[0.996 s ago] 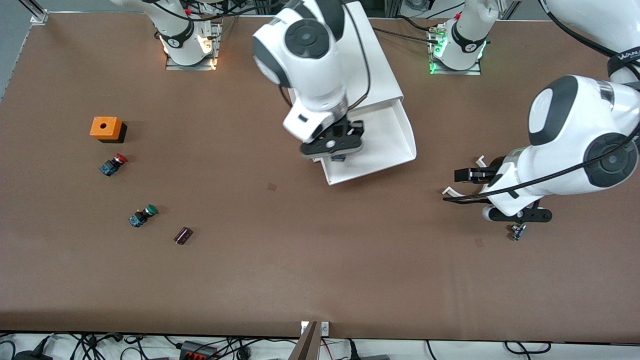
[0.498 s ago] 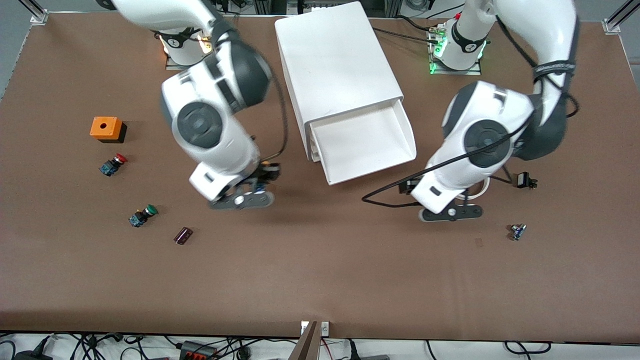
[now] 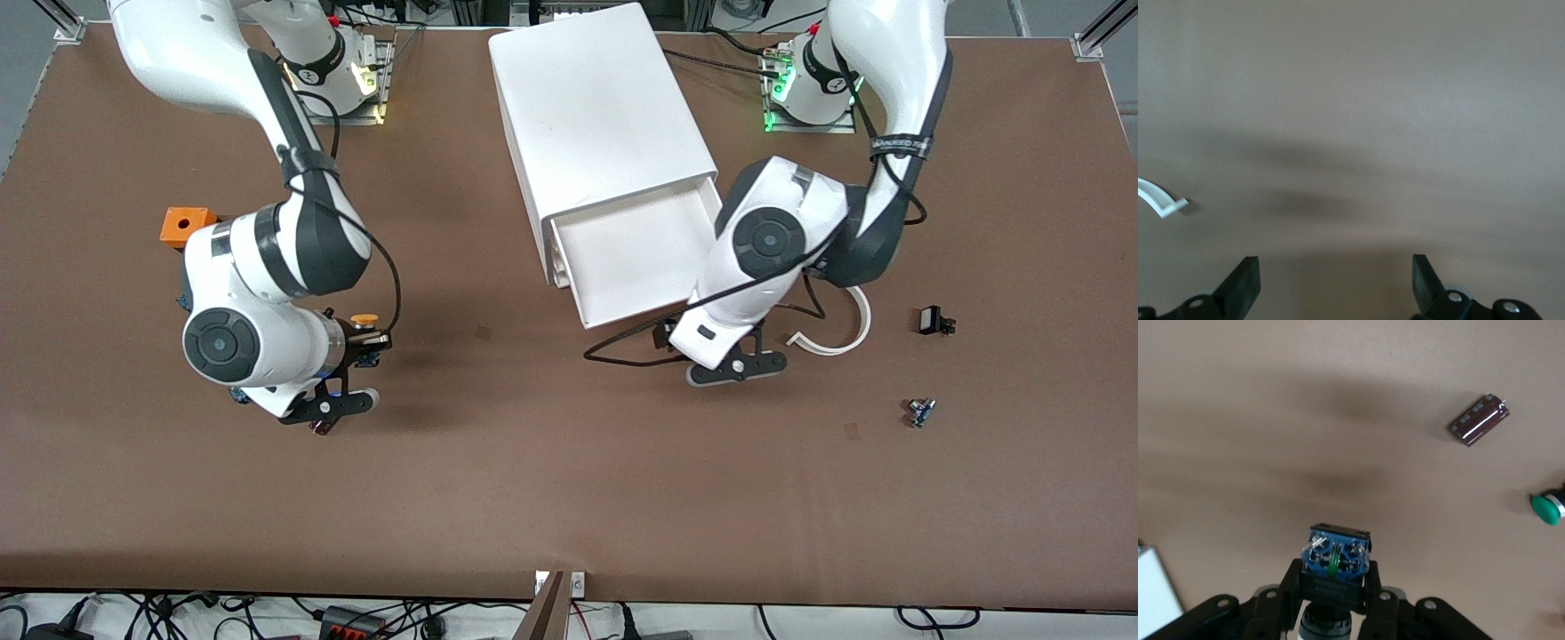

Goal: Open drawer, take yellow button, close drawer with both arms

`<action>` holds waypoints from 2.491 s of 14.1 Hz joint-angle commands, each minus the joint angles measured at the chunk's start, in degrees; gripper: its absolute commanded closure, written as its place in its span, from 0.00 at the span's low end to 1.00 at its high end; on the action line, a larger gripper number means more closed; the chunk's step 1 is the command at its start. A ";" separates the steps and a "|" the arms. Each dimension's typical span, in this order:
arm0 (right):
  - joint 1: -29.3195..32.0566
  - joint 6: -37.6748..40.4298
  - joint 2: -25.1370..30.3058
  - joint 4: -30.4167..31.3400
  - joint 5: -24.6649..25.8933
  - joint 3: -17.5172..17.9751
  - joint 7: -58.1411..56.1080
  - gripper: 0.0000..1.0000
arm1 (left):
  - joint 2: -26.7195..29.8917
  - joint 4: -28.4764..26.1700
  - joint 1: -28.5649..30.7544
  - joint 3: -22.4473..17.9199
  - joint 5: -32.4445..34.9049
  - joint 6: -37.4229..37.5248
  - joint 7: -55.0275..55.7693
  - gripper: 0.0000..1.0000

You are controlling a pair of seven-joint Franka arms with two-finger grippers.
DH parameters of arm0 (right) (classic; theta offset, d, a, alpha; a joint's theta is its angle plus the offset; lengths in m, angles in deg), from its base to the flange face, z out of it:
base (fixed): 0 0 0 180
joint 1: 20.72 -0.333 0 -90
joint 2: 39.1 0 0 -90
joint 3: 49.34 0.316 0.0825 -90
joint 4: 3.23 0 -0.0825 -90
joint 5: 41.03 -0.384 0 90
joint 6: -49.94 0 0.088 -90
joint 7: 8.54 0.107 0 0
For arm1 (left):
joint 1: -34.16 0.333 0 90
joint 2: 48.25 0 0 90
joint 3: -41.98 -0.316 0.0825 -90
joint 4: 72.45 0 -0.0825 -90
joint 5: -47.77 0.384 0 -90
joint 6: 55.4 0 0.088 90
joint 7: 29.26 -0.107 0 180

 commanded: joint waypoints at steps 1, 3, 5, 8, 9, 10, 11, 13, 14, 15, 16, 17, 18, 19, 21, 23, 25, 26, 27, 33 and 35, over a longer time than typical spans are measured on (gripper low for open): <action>1.25 -5.97 2.25 8.41 -0.61 0.87 -5.10 1.00 | 1.98 -3.83 -1.50 -0.30 1.24 -0.97 2.78 0.00; 1.34 -9.66 2.07 11.40 0.18 0.79 -7.30 1.00 | 3.20 -5.24 -1.59 1.10 0.53 -0.53 4.18 0.00; 1.51 -14.49 1.80 14.74 0.18 0.79 -8.80 1.00 | 4.78 -6.91 -1.50 2.86 0.44 -0.18 7.43 0.00; 1.42 -20.57 1.72 19.40 0.71 0.70 -11.69 1.00 | 7.07 -9.63 -1.23 4.18 0.44 0.61 8.15 0.00; 1.51 -21.62 1.63 20.54 1.06 0.70 -13.97 1.00 | 7.60 -10.43 -1.23 4.27 0.44 0.88 8.06 0.00; 1.69 -23.03 1.63 21.51 1.23 0.61 -15.21 1.00 | 8.21 -11.48 -1.32 4.79 0.36 1.05 8.15 0.00; 1.95 -24.52 1.45 22.57 1.24 0.61 -15.48 1.00 | 8.31 -12.45 -0.89 6.28 0.36 1.05 8.15 0.00; 2.04 -26.11 1.19 23.28 1.15 0.61 -15.40 1.00 | 9.01 -14.82 -0.79 7.34 0.36 0.97 8.23 0.00; 2.04 -25.94 1.19 23.19 1.06 0.61 -14.70 0.75 | 9.71 -15.53 -0.71 7.96 0.36 1.23 8.23 0.00; 2.04 -25.50 1.45 23.02 0.80 0.61 -14.69 0.12 | 11.02 -16.75 -0.71 7.96 0.18 1.23 8.23 0.00; 2.21 -25.24 1.89 22.75 0.71 0.61 -14.43 0.00 | 11.55 -17.28 -0.71 8.14 -0.86 1.23 8.23 0.00; 2.39 -25.24 2.59 22.40 0.53 0.61 -14.52 0.00 | 12.08 -17.73 -0.71 8.40 -2.44 1.23 8.15 0.00; 2.39 -24.89 3.64 21.88 0.53 0.61 -14.60 0.00 | 12.35 -18.08 -0.79 8.40 -3.59 1.23 8.15 0.00; 2.48 -23.84 4.69 21.35 0.53 0.52 -14.43 0.00 | 12.61 -18.17 -0.79 8.49 -4.47 1.23 8.23 0.00; 2.65 -21.38 6.37 19.86 0.53 0.52 -12.59 0.00 | 13.14 -19.04 -0.71 9.10 -7.71 1.06 8.23 0.00; 2.66 -17.26 8.47 18.37 0.79 0.35 -10.31 0.00 | 13.40 -19.14 -0.79 9.19 -10.01 1.05 8.23 0.00; 2.66 -12.95 10.15 16.78 0.88 -0.52 -9.77 0.00 | 14.02 -20.62 -0.79 10.33 -10.19 0.62 8.58 0.00; 2.66 -10.93 11.46 15.99 0.80 -1.14 -9.68 0.00 | 14.11 -20.89 -0.79 10.51 -10.19 0.61 9.28 0.00; 2.66 -8.21 12.52 14.94 0.71 -1.23 -9.68 0.00 | 14.37 -21.50 -0.79 10.86 -10.19 0.53 9.64 0.00; 2.74 -1.24 20.16 13.87 0.36 -6.58 -9.77 0.00 | 15.87 -22.83 -0.88 11.21 -13.00 0.61 9.73 0.00; 2.74 0.51 21.14 13.79 0.71 -7.65 -9.60 0.00 | 15.87 -22.74 -0.79 11.21 -12.92 0.61 9.64 0.00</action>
